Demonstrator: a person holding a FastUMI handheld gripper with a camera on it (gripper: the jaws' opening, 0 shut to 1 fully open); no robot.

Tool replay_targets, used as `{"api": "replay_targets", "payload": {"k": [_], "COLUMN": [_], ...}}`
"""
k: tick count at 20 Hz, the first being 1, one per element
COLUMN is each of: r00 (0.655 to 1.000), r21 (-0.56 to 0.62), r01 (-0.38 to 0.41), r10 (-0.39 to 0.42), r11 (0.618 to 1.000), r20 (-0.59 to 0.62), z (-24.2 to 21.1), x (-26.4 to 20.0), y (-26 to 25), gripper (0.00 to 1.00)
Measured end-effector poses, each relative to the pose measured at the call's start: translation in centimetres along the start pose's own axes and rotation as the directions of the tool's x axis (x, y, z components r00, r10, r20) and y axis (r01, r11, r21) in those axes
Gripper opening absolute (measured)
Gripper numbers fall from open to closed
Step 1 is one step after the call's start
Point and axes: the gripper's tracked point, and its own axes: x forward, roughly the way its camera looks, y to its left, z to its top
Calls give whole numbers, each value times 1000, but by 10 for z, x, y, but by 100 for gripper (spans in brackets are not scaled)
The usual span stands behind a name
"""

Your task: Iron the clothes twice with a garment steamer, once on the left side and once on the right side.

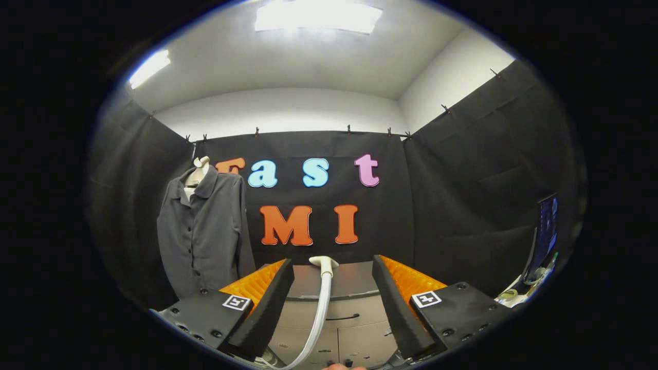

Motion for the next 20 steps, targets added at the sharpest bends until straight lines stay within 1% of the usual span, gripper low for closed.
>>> {"api": "replay_targets", "payload": {"k": [5,7,15,18,20], "r00": [1000,1000,999,998,997], "r21": [16,2,-46,-50,-62], "r01": [-6,-1,-23,-35,-42], "r10": [6,1,22,32,37], "r11": [1000,1000,999,998,997], "r20": [-12,-20,-41,-56,-72], "z": [-1,-2,-1,0,2], "x": [1,5,19,33,52], "y": [4,6,41,52,55], "gripper": [98,98,98,98,98]}}
